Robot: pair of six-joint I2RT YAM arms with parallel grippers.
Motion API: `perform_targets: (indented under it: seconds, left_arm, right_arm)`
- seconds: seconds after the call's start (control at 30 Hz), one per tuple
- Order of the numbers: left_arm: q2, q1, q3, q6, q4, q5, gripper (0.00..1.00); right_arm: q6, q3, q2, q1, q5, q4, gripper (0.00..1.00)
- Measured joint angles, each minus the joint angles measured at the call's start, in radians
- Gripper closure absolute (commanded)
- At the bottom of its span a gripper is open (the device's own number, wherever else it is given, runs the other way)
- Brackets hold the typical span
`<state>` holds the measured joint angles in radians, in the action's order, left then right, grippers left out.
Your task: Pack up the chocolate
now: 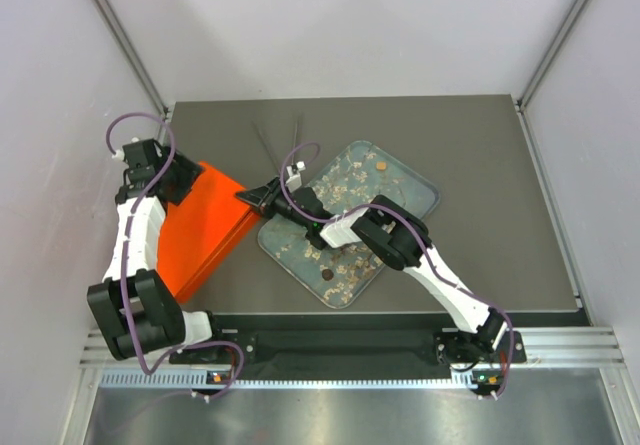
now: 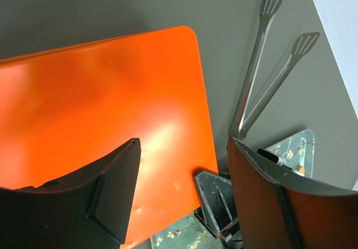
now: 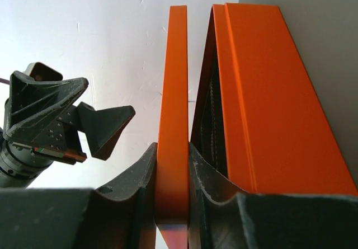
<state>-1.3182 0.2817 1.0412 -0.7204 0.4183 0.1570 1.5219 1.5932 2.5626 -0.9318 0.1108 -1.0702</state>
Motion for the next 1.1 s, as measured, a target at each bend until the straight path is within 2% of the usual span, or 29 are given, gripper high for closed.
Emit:
perform_targets:
  seconds: [1.1]
  left_arm:
    - [0.0, 0.024, -0.054, 0.035, -0.008, -0.019, 0.34]
  right_arm:
    - [-0.03, -0.011, 0.0, -0.003, -0.007, -0.011, 1.0]
